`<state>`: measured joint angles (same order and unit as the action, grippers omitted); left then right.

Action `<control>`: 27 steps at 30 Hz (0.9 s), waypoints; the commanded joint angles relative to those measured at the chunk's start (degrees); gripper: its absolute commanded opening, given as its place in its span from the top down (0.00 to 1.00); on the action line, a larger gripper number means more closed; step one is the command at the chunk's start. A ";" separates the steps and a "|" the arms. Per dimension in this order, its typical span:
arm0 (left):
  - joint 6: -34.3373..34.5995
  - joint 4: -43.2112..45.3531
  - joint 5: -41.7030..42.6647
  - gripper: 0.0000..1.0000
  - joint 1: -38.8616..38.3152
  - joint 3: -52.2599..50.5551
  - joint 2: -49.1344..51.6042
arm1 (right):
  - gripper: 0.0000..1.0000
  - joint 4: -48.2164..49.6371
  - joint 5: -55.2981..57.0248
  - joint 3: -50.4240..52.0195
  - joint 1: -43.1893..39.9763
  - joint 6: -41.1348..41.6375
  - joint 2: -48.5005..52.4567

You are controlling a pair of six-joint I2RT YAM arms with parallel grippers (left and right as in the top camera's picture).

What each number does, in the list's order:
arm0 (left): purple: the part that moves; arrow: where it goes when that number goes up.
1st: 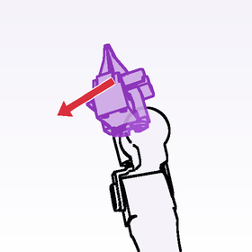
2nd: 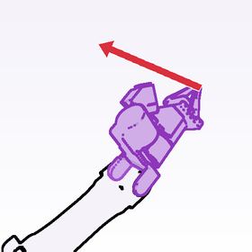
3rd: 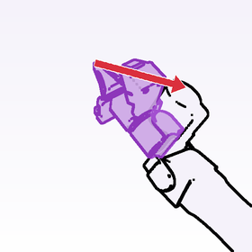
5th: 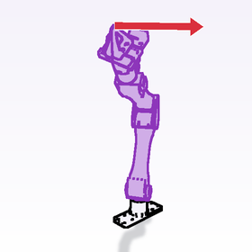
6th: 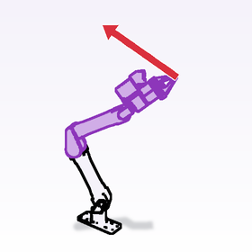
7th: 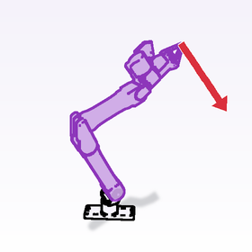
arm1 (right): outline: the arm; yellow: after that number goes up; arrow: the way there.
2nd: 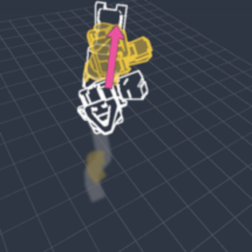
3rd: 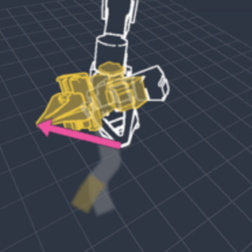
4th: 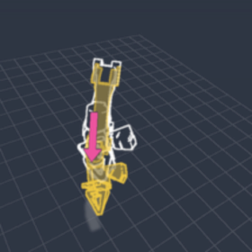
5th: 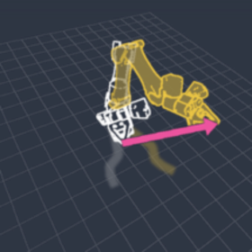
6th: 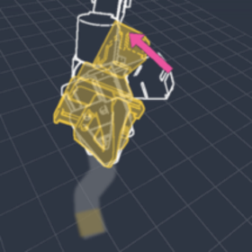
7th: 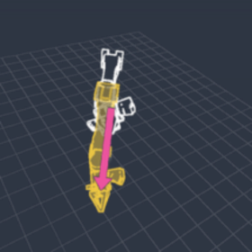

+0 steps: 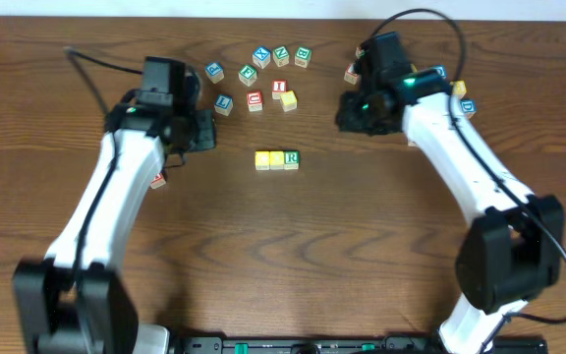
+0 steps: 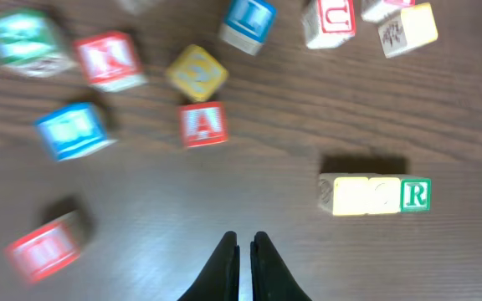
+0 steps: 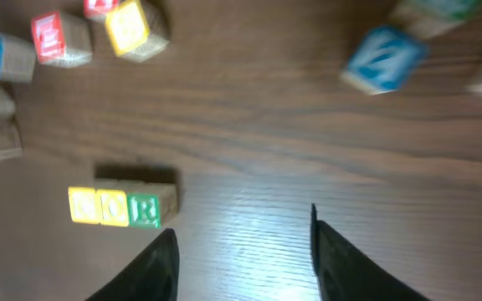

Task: Spell out CORL
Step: 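Raise both grippers away from the row toward the block piles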

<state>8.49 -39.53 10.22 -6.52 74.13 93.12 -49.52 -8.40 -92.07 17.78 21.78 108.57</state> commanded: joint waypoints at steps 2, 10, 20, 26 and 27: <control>-1.16 -2.47 -8.15 0.92 0.74 1.18 -7.74 | 0.33 -0.48 0.96 0.13 -4.74 -0.87 -3.17; -0.94 -3.10 -8.17 0.84 0.72 1.11 -10.29 | 0.01 -1.51 0.96 0.15 -8.26 -0.87 -3.26; -0.74 -3.28 -8.17 0.71 0.74 1.11 -8.39 | 0.01 -3.06 0.76 0.15 -8.24 -1.66 -3.26; 0.83 -3.23 -8.35 0.71 0.72 1.11 -6.36 | 0.01 -2.99 0.76 0.15 -8.24 -1.75 -3.23; 1.42 -3.21 -8.35 0.71 0.74 1.11 -5.95 | 0.01 -3.02 0.76 0.15 -8.24 -1.84 -3.23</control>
<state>8.05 -42.48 2.76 -6.04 74.28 85.54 -52.49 -7.70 -92.05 9.61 20.75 106.39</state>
